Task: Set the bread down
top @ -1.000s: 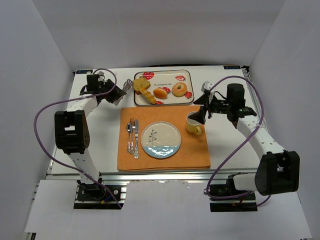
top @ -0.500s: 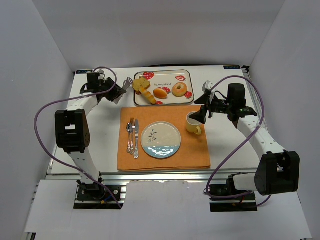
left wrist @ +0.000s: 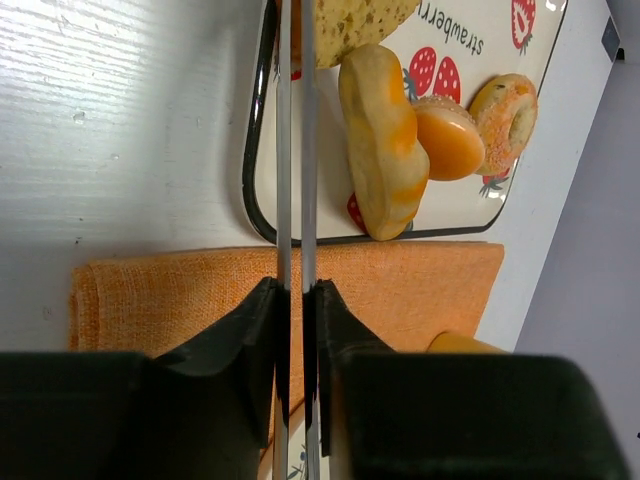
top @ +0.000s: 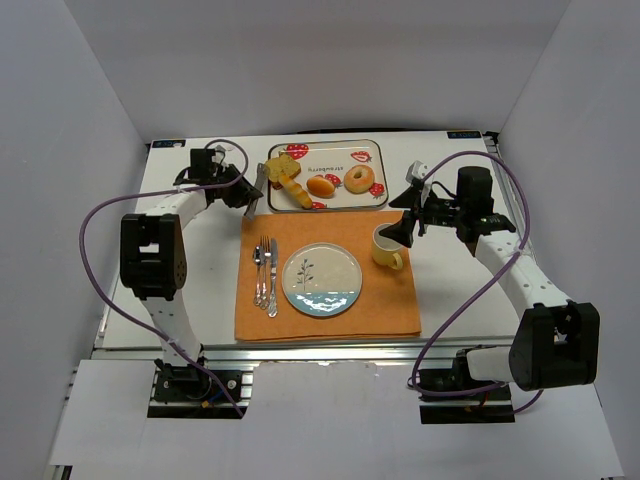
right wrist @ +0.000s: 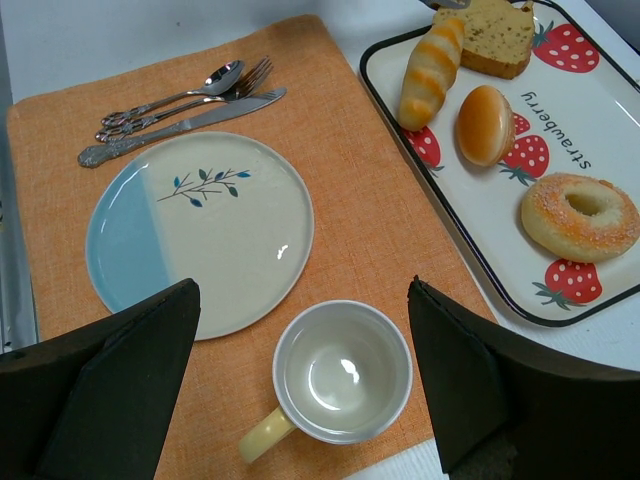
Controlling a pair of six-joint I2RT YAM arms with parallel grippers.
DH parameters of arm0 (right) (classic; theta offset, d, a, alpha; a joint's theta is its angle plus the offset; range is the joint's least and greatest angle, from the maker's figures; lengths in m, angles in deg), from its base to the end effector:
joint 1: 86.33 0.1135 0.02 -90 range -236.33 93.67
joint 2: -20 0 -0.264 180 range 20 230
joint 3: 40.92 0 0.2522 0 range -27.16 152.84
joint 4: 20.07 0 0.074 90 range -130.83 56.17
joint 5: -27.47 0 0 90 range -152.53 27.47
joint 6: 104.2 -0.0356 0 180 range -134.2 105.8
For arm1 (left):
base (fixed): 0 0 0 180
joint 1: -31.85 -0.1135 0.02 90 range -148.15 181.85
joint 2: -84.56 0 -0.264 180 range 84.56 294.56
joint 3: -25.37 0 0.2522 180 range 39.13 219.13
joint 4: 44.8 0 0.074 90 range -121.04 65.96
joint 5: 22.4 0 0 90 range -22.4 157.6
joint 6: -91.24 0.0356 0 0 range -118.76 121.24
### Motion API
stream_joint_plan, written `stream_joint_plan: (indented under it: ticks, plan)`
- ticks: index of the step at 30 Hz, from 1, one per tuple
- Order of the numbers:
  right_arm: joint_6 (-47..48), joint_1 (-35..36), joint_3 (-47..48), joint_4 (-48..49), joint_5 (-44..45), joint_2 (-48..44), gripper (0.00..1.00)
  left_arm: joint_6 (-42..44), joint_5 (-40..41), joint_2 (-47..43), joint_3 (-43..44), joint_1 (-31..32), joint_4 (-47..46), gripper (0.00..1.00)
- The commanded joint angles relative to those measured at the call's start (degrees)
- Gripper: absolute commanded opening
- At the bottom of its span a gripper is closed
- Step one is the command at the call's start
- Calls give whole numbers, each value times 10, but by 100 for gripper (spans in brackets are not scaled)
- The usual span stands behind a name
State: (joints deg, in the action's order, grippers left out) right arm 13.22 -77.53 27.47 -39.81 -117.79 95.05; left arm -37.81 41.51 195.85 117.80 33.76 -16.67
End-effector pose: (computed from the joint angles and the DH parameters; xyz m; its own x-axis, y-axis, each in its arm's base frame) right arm 0.2790 0.0728 0.2974 -0.0149 -0.2679 -0.9633 -0.9254 0.3686 -0.0882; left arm 0.4260 -0.0299 0.2005 -0.7753 -0.5403 -0.3271 -0.2043 0.7047 -0.6795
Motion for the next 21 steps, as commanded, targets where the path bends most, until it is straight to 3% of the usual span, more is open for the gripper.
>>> stream_joint_plan:
  ticks: [1,11,17,21]
  plan:
    - [-3,-4,6,14,-13,-14,89,6,2,-33,20,-2,-11,24]
    - [-3,-7,7,10,-21,-16,89,16,53,-114,13,-3,-26,13]
    - [-3,-8,4,9,-24,-21,89,6,76,-198,-47,-3,-57,11]
    - [4,-7,6,2,-25,-24,89,14,50,-247,-80,-2,-26,9]
